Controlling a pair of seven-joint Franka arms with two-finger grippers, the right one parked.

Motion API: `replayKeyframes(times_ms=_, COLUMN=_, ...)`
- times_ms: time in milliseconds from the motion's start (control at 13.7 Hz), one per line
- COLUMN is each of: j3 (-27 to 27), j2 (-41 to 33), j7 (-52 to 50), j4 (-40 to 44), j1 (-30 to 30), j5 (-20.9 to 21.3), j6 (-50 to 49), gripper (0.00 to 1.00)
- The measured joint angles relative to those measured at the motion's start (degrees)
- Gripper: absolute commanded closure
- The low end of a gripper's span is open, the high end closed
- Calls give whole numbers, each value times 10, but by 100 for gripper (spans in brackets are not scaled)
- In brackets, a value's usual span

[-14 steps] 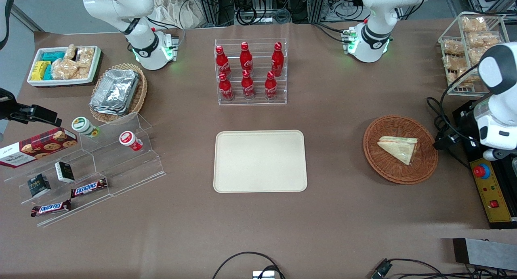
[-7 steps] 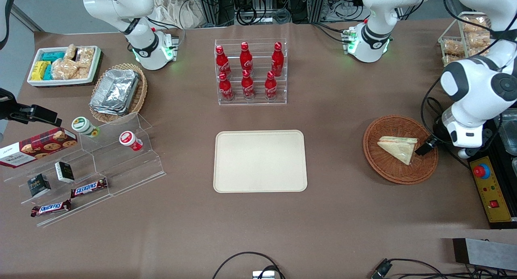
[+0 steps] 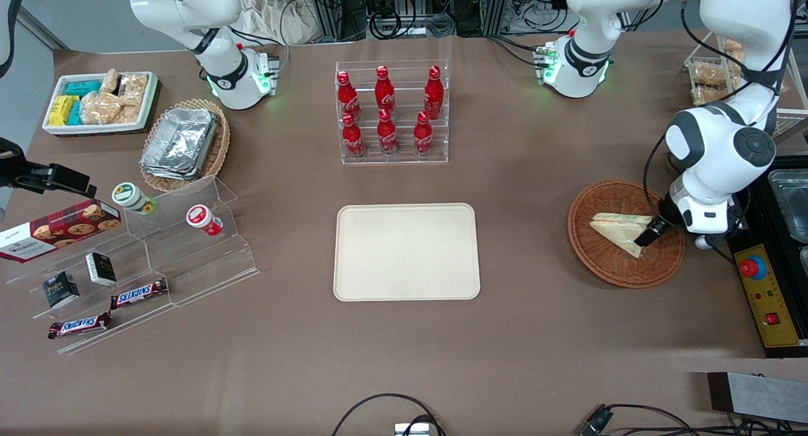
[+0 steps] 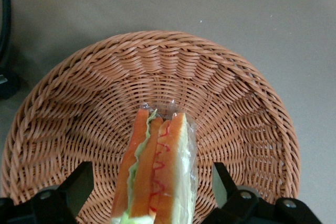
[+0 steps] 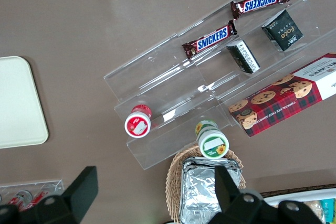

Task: Place sandwich from basket to tray
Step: 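Lower the open left gripper onto the wrapped sandwich in the basket, then close the left gripper on the sandwich and lift it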

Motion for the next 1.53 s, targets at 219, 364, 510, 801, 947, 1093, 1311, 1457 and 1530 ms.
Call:
replayKeyframes(times_ms=219, j3=-3, j2=14, j7=-5, j4=-7, j1=-1, j5=-5, j6=31, gripper=0)
replayKeyframes(times_ms=364, j3=-6, j2=28, j7=-9, j4=-18, j1=-4, j5=-10, j6=62, gripper=2)
replayKeyframes(times_ms=510, j3=-7, j2=36, j7=-11, j4=-20, j1=-7, j5=-12, j6=72, gripper=35)
replayKeyframes(times_ms=801, j3=-7, j2=36, j7=-17, j4=-20, j1=-11, j5=-12, j6=73, gripper=76)
replayKeyframes(times_ms=947, j3=-7, j2=33, j7=-30, j4=-20, j1=-22, j5=-12, j6=73, gripper=79)
replayKeyframes(times_ms=1093, j3=-8, j2=25, j7=-41, j4=-19, j1=-36, j5=-12, j6=67, gripper=79)
replayKeyframes(times_ms=1311, j3=-8, j2=-13, j7=-45, j4=-14, j1=-44, j5=-12, j6=-1, gripper=79)
replayKeyframes(times_ms=1457, j3=-8, j2=-57, j7=-45, j4=-6, j1=-44, j5=4, j6=-67, gripper=79)
replayKeyframes(times_ms=1530, j3=-10, j2=-79, j7=-45, j4=-1, j1=-44, j5=25, j6=-101, gripper=79)
